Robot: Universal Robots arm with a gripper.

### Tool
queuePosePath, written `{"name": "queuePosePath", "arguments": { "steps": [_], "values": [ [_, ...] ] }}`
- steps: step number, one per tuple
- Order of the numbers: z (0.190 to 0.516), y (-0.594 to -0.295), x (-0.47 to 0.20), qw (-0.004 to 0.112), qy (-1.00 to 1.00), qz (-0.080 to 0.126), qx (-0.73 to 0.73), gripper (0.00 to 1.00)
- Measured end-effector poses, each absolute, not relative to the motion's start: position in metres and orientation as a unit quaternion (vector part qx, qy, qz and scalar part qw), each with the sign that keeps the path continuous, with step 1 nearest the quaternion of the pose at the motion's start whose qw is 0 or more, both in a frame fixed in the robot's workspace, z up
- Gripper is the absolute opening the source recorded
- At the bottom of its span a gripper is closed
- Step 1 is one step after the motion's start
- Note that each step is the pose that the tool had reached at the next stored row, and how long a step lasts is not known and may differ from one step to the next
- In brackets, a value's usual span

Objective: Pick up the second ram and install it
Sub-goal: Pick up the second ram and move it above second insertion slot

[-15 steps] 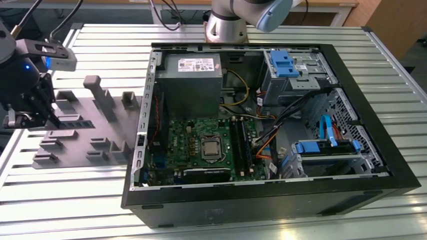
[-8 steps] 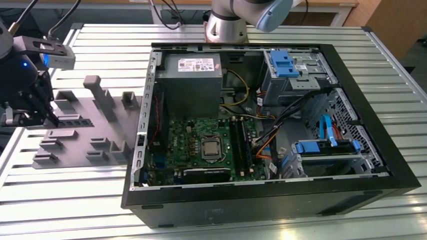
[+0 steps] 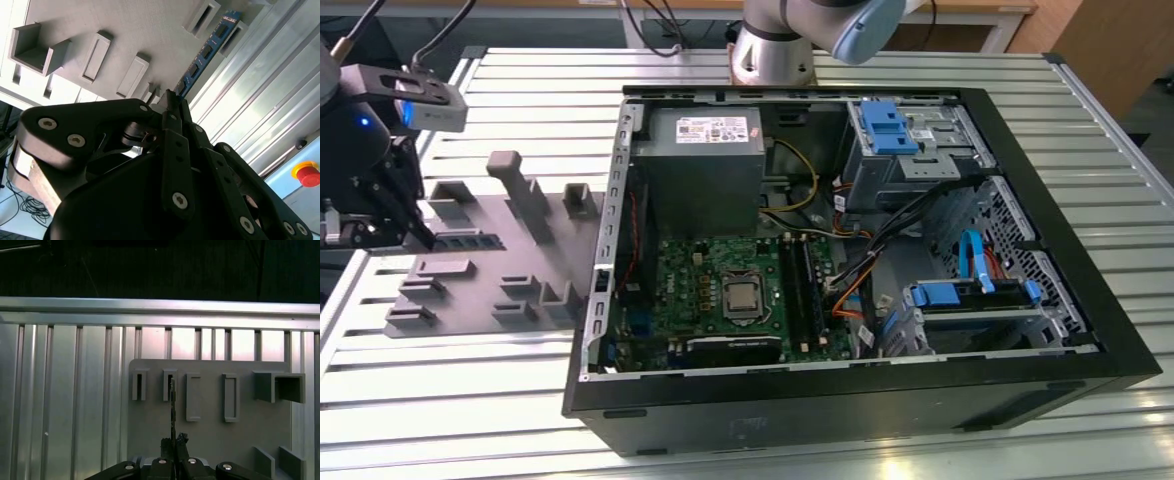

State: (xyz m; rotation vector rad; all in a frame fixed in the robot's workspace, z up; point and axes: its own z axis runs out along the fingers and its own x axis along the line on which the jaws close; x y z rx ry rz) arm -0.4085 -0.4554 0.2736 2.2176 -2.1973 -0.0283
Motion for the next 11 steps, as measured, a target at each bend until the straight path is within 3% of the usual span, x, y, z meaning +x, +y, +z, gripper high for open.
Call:
{"name": "queuePosePath", "arguments": {
  "steps": [11],
  "values": [
    [0.2837, -0.4554, -0.4085, 0.01, -0.704, -0.009, 0.71, 0.14]
  ]
}}
